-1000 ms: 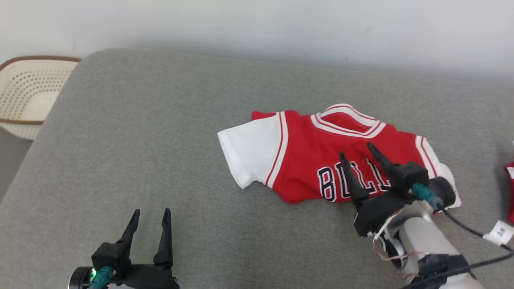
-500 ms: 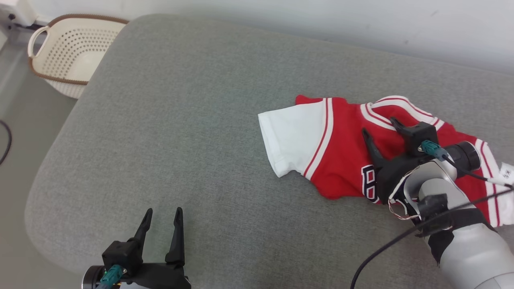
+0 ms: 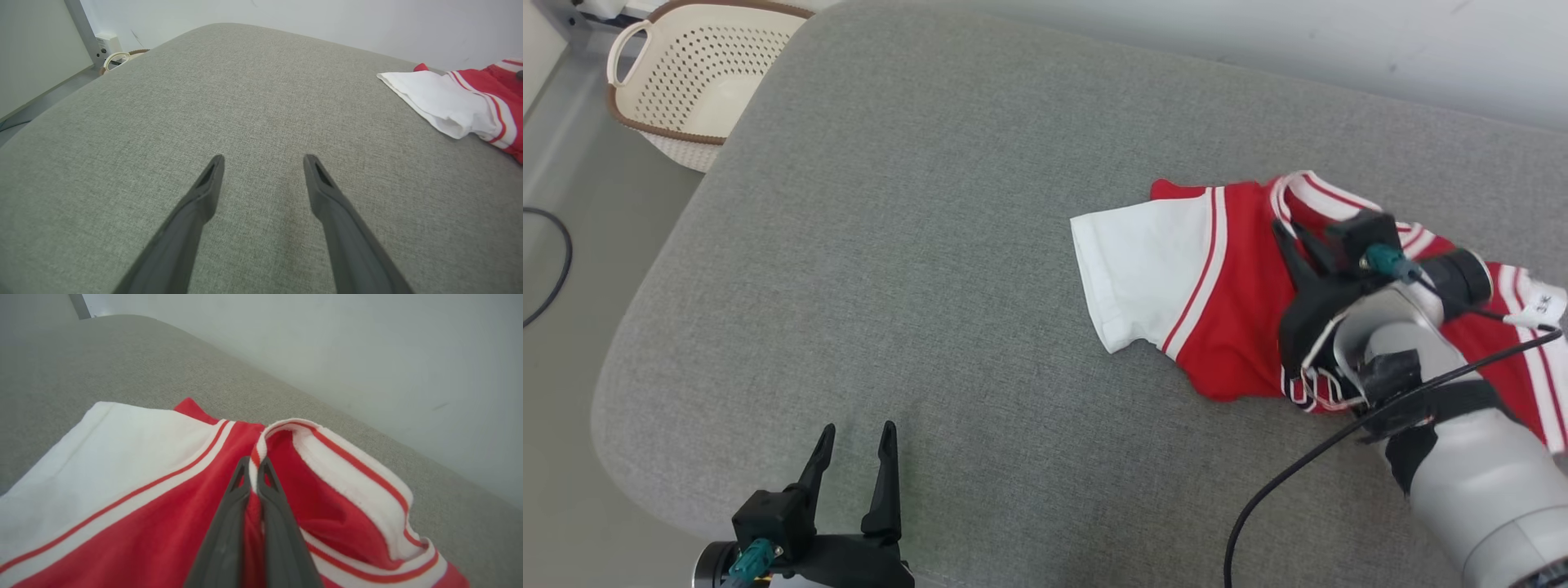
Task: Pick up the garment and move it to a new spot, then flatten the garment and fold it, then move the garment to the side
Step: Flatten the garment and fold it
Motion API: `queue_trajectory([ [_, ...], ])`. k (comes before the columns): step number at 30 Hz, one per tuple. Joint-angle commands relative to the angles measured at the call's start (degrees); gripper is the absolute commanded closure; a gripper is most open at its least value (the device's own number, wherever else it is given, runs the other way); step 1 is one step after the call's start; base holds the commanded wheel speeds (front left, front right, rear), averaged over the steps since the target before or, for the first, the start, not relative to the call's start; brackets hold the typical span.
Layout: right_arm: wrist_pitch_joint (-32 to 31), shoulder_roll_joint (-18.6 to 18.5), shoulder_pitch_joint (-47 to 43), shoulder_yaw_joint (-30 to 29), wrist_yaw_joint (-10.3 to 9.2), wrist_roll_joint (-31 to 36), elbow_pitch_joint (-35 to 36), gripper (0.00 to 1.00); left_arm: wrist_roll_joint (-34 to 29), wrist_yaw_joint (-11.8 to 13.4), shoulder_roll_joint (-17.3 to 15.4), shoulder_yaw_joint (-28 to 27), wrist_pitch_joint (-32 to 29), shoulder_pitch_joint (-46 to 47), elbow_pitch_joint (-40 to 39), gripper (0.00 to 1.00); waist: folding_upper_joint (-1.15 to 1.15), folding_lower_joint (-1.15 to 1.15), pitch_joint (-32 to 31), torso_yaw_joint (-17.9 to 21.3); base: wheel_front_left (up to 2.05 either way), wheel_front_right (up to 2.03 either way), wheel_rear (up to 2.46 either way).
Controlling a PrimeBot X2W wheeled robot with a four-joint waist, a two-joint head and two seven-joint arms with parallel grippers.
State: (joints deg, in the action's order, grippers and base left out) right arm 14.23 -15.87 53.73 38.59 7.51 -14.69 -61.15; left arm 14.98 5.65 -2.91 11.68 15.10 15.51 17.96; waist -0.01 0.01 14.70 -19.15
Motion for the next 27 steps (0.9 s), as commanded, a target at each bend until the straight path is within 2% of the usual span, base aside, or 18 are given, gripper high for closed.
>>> queue_trajectory([
  [1,0.66,0.33,1.31,0.33,-0.05,-1.04,1.26,1.00,0.20,0.24,0.00,-0.05,0.08,-0.16,-0.08,0.00,0.01,-0.01,-0.09,0.43,0.00,0.00,0.00],
  [5,1.04,-1.69,4.72,-2.03,-0.04,-2.34,6.06,1.00,0.44,0.33,0.01,0.48,0.08,-0.10,-0.33,0.00,0.01,-0.01,0.03,1.25,0.00,0.00,0.00],
  [10,1.00,-5.99,8.95,-8.24,-0.04,1.20,7.92,1.00,0.75,0.30,0.00,1.50,0.08,0.95,-0.50,0.00,0.01,-0.01,0.65,1.21,0.00,0.00,0.00],
  [16,1.01,-9.92,12.82,-16.54,-0.04,8.75,1.39,1.00,1.58,0.25,-0.02,3.69,0.08,1.78,-0.45,0.00,0.01,-0.01,1.24,-0.76,0.00,0.00,0.00],
  [20,1.02,-10.86,14.41,-21.79,-0.05,12.99,-4.50,1.00,2.00,0.49,0.00,4.58,0.08,1.99,-0.58,0.00,0.01,-0.01,1.61,-1.74,0.00,0.00,0.00],
  [21,1.00,-10.91,14.45,-22.97,-0.04,13.93,-5.93,0.69,2.07,0.47,-0.01,4.68,0.08,2.01,-0.60,0.00,0.01,-0.01,1.67,-1.81,0.00,0.00,0.00],
  [22,0.84,-10.65,14.25,-24.12,-0.05,14.56,-7.30,0.00,2.03,0.63,0.01,4.77,0.08,2.01,-0.67,0.00,0.01,-0.01,1.70,-1.82,0.00,0.00,0.00],
  [26,0.90,-9.13,12.83,-27.06,-0.05,16.38,-9.23,0.00,1.80,0.68,0.00,4.85,0.08,1.99,-0.67,0.00,0.01,-0.01,1.31,-0.51,0.00,0.00,0.00],
  [27,0.96,-8.45,11.49,-28.40,-0.04,16.94,-9.62,0.00,1.39,0.46,0.01,4.75,0.08,2.08,-0.50,0.00,0.01,-0.01,0.78,0.82,0.00,0.00,0.00],
])
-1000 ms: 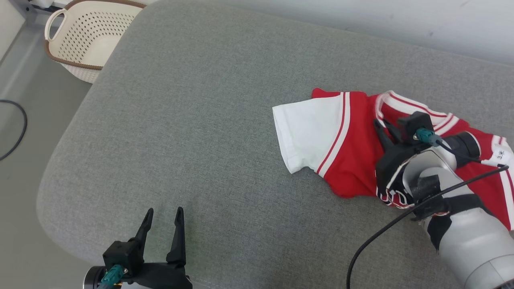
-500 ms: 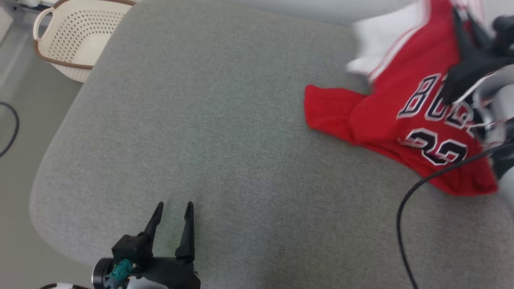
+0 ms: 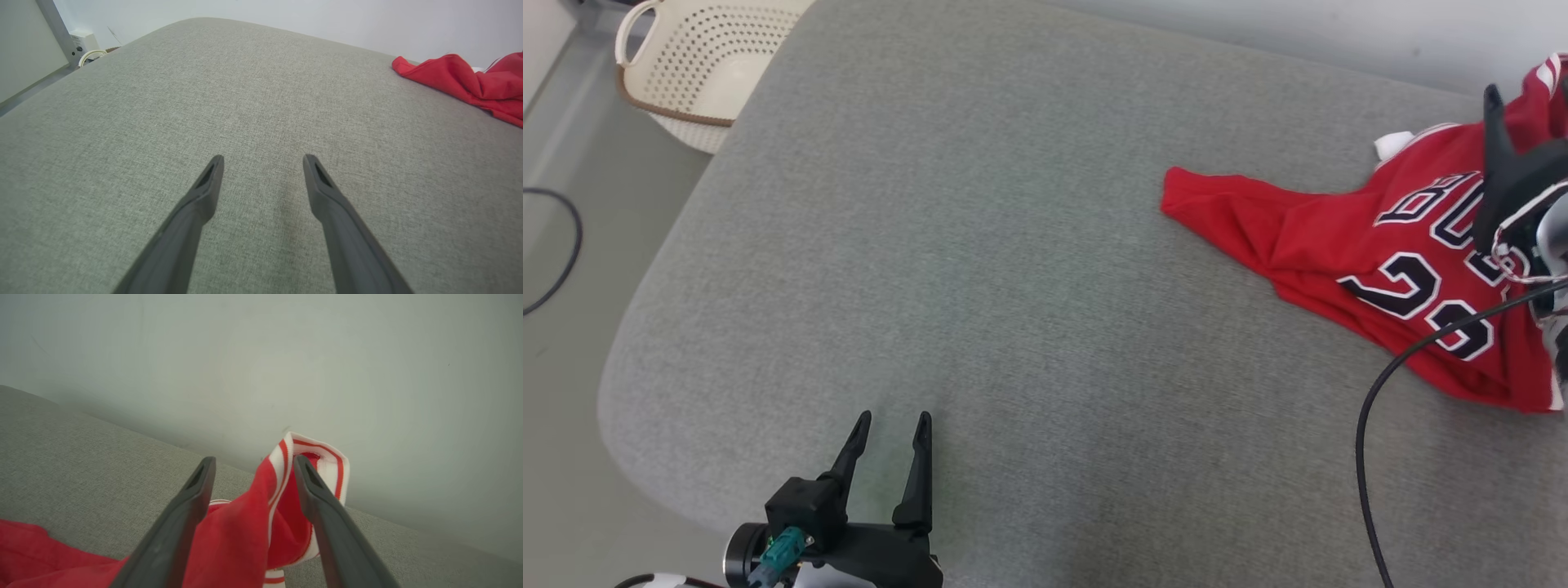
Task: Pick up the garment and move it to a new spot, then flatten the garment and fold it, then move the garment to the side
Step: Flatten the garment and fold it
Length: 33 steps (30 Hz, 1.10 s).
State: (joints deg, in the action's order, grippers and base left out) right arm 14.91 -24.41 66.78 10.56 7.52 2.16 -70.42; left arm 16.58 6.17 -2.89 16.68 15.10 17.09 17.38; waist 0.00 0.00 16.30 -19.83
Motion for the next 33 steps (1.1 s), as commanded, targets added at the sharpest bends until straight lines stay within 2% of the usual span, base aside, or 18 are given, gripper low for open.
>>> queue_trajectory([
  [1,0.28,0.36,-2.08,-1.07,-0.06,0.14,-0.41,0.00,-0.33,-0.24,0.00,-0.15,0.08,0.58,0.13,0.00,0.00,0.00,-1.12,2.15,0.00,0.00,0.00],
  [6,0.32,2.33,-4.89,-2.85,-0.05,-0.27,3.49,0.00,-0.91,-0.78,-0.05,-0.08,0.08,0.71,0.28,0.00,0.00,0.00,-2.50,5.53,0.00,0.00,0.00],
  [20,0.34,8.52,-26.10,-2.71,-0.05,-7.45,28.62,0.00,-1.78,-2.25,-0.04,2.01,0.08,2.38,2.41,0.00,0.00,0.00,-6.07,17.78,0.00,0.00,0.00],
  [27,0.34,10.45,-34.45,-2.75,-0.05,-9.27,36.94,0.00,-3.41,-3.80,-0.07,3.51,0.08,3.94,4.55,0.00,0.00,0.00,-6.03,24.00,0.00,0.00,0.00],
  [33,0.33,12.13,-38.56,-2.29,-0.05,-9.49,41.98,0.00,-4.12,-4.00,-0.06,3.06,0.08,5.88,7.39,0.00,0.00,0.00,-5.09,30.06,0.00,0.00,0.00],
])
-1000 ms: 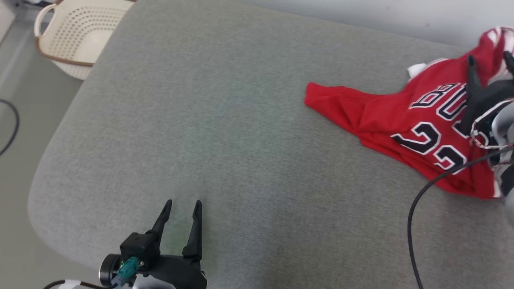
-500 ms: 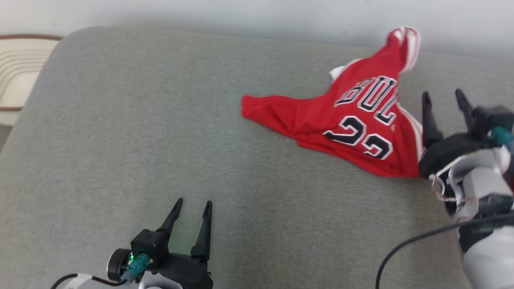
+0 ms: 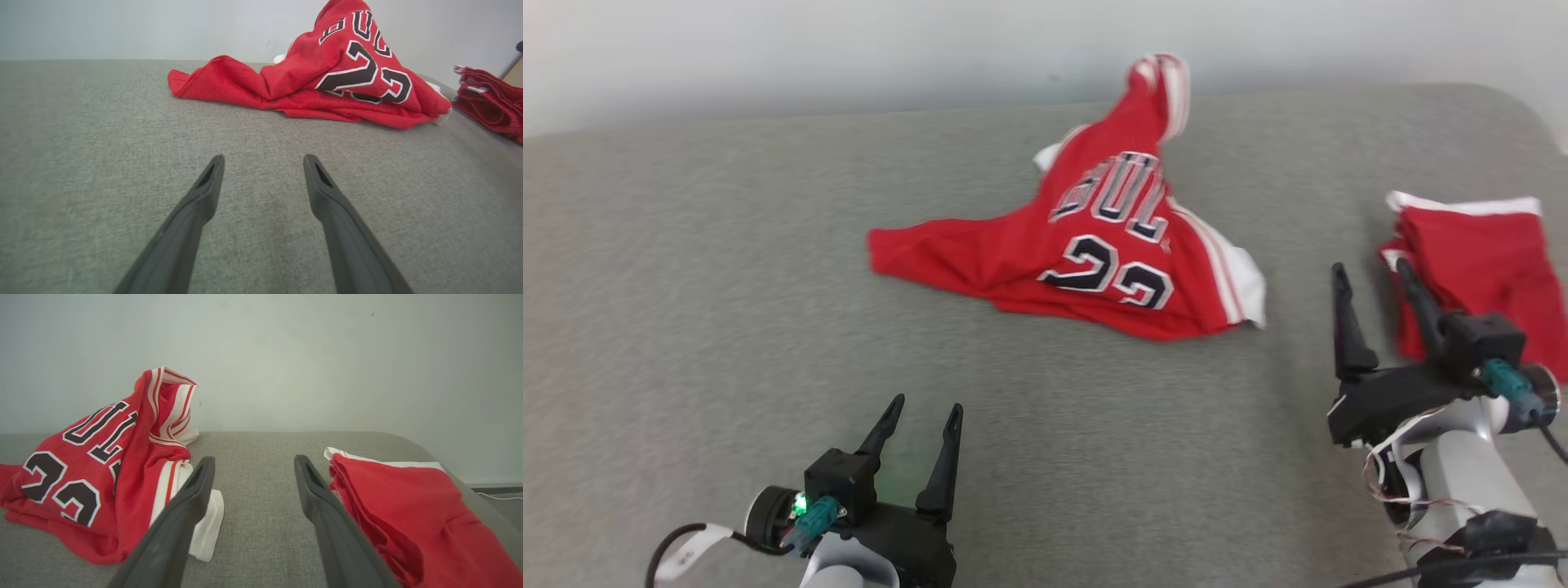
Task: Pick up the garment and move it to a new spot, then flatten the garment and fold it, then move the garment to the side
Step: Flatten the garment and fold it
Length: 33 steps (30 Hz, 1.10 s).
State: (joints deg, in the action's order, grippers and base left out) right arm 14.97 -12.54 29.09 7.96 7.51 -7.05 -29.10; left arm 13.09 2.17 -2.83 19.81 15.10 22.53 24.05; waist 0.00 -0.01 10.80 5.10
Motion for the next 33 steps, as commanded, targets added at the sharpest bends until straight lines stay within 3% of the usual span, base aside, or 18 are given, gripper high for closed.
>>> queue_trajectory([
  [1,0.28,0.46,-1.36,0.68,-0.04,-0.30,1.41,0.00,-0.64,-0.07,-0.12,-0.22,0.08,0.98,1.21,0.00,0.00,0.01,0.64,6.01,0.00,0.00,0.00],
  [13,0.28,4.03,-5.30,4.89,-0.04,-1.80,7.49,0.00,-2.89,0.64,-0.13,-4.74,0.08,6.96,6.75,0.00,0.00,0.01,3.56,12.98,0.00,0.00,0.00],
  [33,0.29,5.51,-4.79,7.31,-0.04,-2.86,9.26,0.00,-6.18,0.48,-0.28,-11.31,0.06,12.76,14.65,0.00,0.00,0.01,6.51,17.08,0.00,0.00,0.00],
])
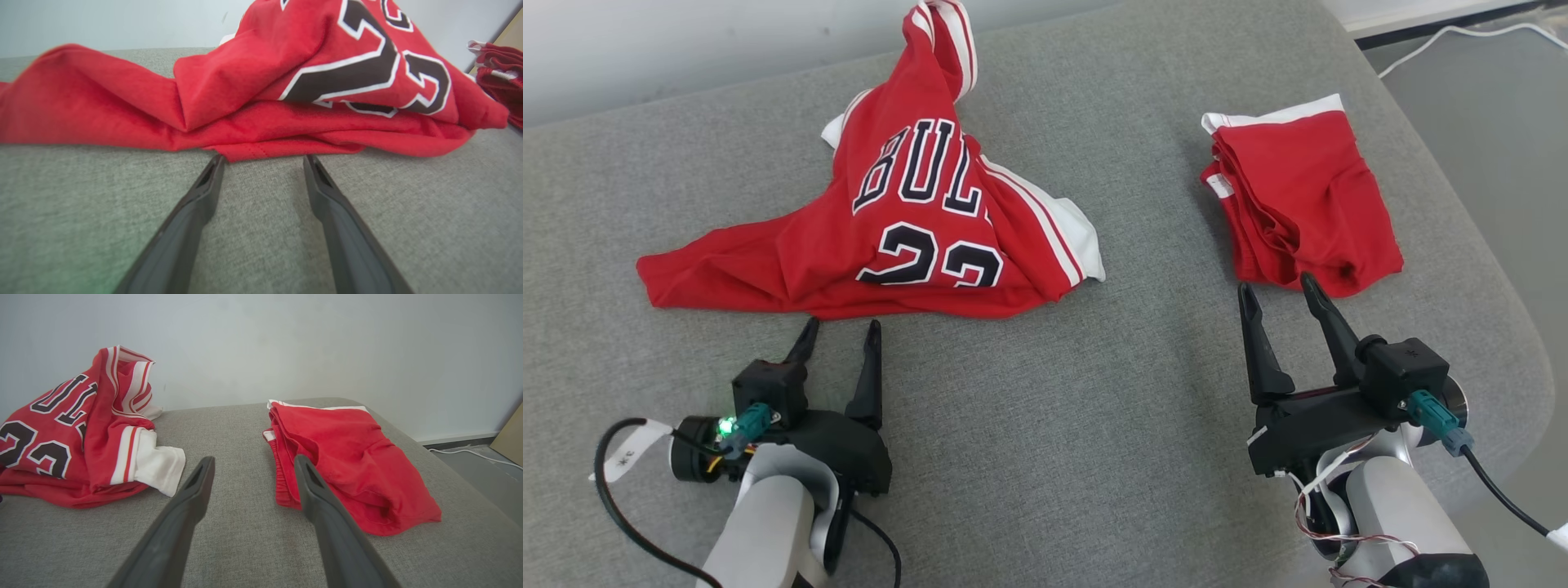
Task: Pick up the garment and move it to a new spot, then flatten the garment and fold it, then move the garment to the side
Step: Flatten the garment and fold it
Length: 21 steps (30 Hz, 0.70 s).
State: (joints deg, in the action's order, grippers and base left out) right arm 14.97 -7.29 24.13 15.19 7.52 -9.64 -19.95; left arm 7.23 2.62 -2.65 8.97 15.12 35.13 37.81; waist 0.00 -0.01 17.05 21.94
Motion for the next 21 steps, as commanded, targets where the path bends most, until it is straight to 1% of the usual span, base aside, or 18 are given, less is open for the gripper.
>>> queue_trajectory([
  [1,0.29,0.30,0.09,0.02,-0.05,-0.23,0.12,0.00,-0.44,-0.04,-0.48,-0.70,0.04,0.41,1.10,0.00,0.00,0.01,0.33,0.33,0.00,0.00,0.00],
  [9,0.29,0.62,0.17,-0.30,-0.05,-0.54,-0.44,0.00,-0.38,0.27,-0.77,-3.28,0.00,1.94,3.37,0.00,0.00,0.01,0.87,0.49,0.00,0.00,0.00],
  [15,0.29,0.94,0.59,-0.16,-0.05,-0.29,-0.59,0.00,-0.41,-0.92,-0.85,-3.34,-0.01,2.36,4.28,0.01,0.00,0.01,1.13,0.21,0.00,0.00,0.00],
  [16,0.29,0.97,0.67,-0.10,-0.05,-0.34,-0.63,0.00,-0.27,-1.16,-0.84,-3.23,-0.01,2.48,4.63,0.22,0.00,0.01,1.17,0.17,0.00,0.00,0.00],
  [17,0.29,0.99,0.76,-0.07,-0.05,-0.37,-0.63,0.00,-0.17,-1.59,-0.84,-3.07,-0.01,2.67,4.96,0.49,0.00,0.01,1.22,0.13,0.00,0.00,0.00],
  [18,0.29,1.03,0.83,-0.06,-0.05,-0.39,-0.61,0.00,-0.38,-1.91,-0.82,-2.81,-0.02,2.89,5.19,0.71,0.00,0.01,1.30,0.10,0.00,0.00,0.00],
  [19,0.29,1.03,0.90,-0.11,-0.05,-0.42,-0.60,0.00,-0.56,-2.04,-0.78,-2.65,-0.01,3.04,5.38,1.00,0.00,0.01,1.38,0.06,0.00,0.00,0.00],
  [21,0.29,0.98,1.02,-0.20,-0.05,-0.51,-0.68,0.00,-0.48,-2.52,-0.79,-2.60,-0.04,3.48,6.10,1.00,0.00,0.01,1.42,-0.05,0.00,0.00,0.00],
])
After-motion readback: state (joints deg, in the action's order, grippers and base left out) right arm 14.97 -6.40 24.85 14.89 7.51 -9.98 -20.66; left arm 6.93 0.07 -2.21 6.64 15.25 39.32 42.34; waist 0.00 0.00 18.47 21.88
